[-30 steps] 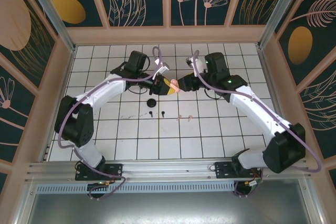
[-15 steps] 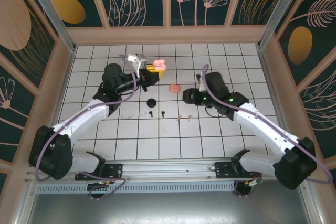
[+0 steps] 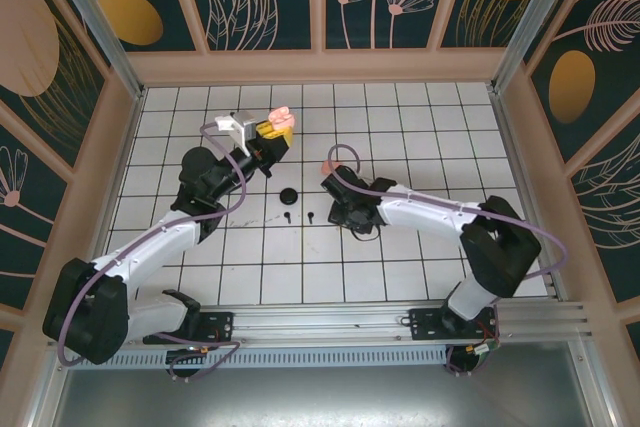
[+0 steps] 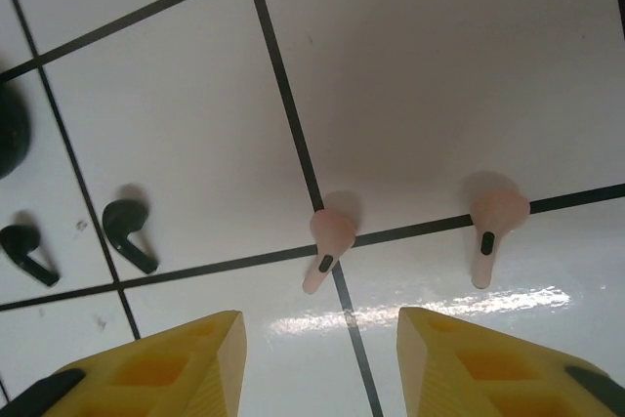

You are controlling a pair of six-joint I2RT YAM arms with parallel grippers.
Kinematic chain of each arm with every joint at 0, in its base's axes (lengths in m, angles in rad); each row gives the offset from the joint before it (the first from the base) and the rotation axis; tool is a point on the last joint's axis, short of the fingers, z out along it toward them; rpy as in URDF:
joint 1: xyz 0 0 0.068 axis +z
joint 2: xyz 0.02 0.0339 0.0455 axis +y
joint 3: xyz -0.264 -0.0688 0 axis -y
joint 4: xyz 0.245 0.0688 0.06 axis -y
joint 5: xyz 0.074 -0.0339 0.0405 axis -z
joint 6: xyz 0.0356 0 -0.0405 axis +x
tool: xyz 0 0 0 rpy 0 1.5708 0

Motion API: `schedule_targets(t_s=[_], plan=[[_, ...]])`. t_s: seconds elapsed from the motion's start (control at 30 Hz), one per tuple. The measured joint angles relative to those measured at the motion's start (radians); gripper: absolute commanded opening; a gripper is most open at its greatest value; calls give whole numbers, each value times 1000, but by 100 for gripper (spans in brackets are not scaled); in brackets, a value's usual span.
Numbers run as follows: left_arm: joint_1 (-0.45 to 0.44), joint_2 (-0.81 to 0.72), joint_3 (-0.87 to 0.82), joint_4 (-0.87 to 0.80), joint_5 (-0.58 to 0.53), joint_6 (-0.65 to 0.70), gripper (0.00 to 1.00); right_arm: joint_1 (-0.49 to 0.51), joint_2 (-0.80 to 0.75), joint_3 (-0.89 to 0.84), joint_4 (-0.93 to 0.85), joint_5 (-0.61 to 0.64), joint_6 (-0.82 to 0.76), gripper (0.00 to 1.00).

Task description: Insert wireless bluetooth earbuds into charging case

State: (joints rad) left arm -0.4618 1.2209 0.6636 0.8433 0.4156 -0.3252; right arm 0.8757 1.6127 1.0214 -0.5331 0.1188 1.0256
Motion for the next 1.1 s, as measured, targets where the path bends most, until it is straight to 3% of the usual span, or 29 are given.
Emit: schedule_targets(t_s=[0.43,1.1], plan=[[0,-10,-65,63,-17,-28,0,3,212,181,-100,31,84,36],[0,-11,-88,100,-24,-47,0,-21,287,206,-122,10,72,25]])
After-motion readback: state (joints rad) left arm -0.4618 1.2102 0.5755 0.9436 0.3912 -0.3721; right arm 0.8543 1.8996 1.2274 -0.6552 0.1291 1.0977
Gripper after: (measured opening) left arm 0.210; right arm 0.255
